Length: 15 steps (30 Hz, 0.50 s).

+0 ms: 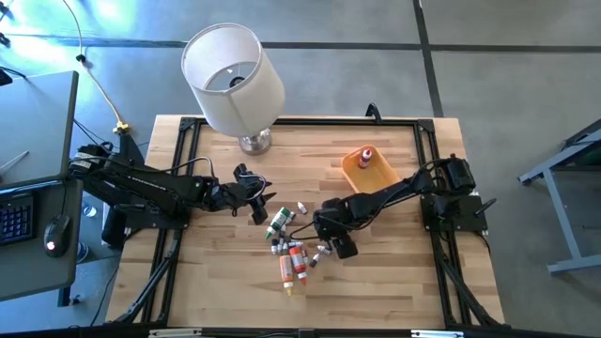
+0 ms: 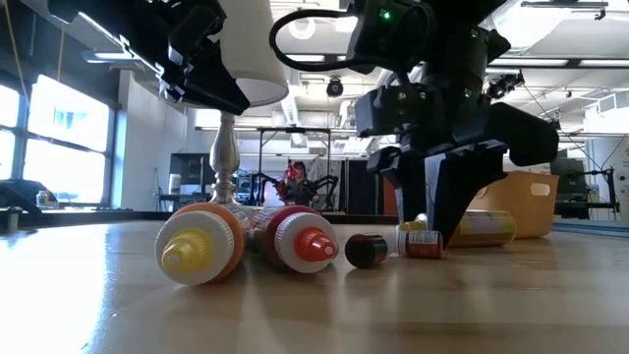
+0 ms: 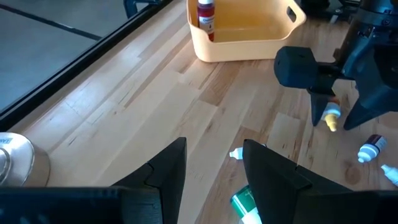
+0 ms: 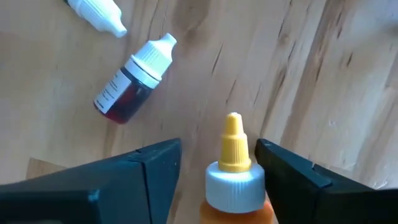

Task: Pick & Place food coloring
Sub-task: Put the large yellow food coloring bottle into the yellow bin

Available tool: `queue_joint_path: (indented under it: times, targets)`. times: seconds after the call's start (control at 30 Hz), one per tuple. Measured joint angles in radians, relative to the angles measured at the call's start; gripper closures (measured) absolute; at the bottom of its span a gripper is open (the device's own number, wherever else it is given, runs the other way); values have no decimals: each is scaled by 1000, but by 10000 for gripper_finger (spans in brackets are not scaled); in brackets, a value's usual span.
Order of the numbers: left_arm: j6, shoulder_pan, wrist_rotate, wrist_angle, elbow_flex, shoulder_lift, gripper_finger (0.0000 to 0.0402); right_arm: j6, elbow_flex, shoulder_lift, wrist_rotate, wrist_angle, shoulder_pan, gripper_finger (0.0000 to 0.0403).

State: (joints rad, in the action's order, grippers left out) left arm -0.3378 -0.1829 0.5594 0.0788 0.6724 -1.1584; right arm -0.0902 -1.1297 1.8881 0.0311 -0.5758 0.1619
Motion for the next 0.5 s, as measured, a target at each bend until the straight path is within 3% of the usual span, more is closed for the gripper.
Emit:
queue_joint_path:
  times: [0.5]
  targets:
    - [0, 0, -1, 0, 0, 0, 246, 0, -1, -3, -35, -54, 0, 245]
